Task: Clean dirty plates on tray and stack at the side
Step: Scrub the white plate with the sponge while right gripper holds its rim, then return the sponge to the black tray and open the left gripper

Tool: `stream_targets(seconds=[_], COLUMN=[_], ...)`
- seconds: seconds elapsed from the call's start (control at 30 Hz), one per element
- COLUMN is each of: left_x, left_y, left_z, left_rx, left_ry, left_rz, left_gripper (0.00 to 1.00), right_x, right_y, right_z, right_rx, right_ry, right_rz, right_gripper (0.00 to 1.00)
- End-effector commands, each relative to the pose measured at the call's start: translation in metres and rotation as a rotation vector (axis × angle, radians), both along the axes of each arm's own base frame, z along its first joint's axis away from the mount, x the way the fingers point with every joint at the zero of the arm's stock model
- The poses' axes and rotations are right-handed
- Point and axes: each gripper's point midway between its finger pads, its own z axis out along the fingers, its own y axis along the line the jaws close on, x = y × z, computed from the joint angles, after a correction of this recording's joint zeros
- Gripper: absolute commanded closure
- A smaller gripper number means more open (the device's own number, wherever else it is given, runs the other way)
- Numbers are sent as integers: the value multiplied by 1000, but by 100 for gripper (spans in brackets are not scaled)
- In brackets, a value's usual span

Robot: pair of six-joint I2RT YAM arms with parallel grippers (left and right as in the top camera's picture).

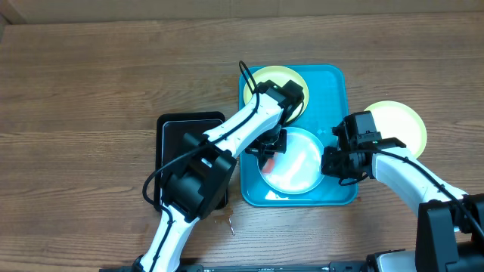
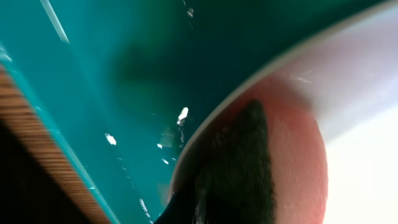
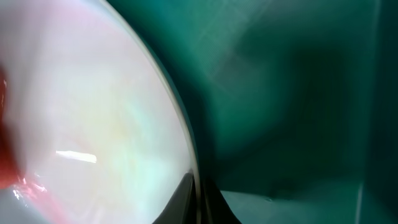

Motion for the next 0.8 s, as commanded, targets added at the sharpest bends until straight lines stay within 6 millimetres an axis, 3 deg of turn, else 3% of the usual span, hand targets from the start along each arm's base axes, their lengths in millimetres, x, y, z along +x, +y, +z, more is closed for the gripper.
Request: stream_targets(seconds=[0.0,0.07,0.17,0.23,0.3,0.4,0.53,0.67,0.77], left_x=[29,23,15,17,21,25,28,24,17], left_y=[21,-6,-47,-50,-40,-10,65,135,161], left_z=[14,25,65,92,121,160,194,202,183], left_rx=[98,-51,-295,-358,-384,-390,-221,-27,34], left_ry=[-121,-58,-20,-54,-107,-180,-279,-298,-228], left_rz=[33,-8,-57,-63,-54,-29,66,165,217], left_gripper=[96,96,96,96,96,96,96,96,96], right_x=[-4,-4,-4,-4,-4,-5,-6,-7,-8], right_y=[-8,-8,-8,-8,-8,-8,-8,-8,-8], right_z=[-5,-5,-5,-5,-5,-5,-6,-6,-6], right_rx=[-47,-47,-47,-47,-46,-47,-47,-48,-48], right_ry=[9,9,9,9,10,12,17,22,24], right_rz=[17,17,16,16,16,16,16,16,16], right_gripper=[96,96,96,96,96,96,96,96,96])
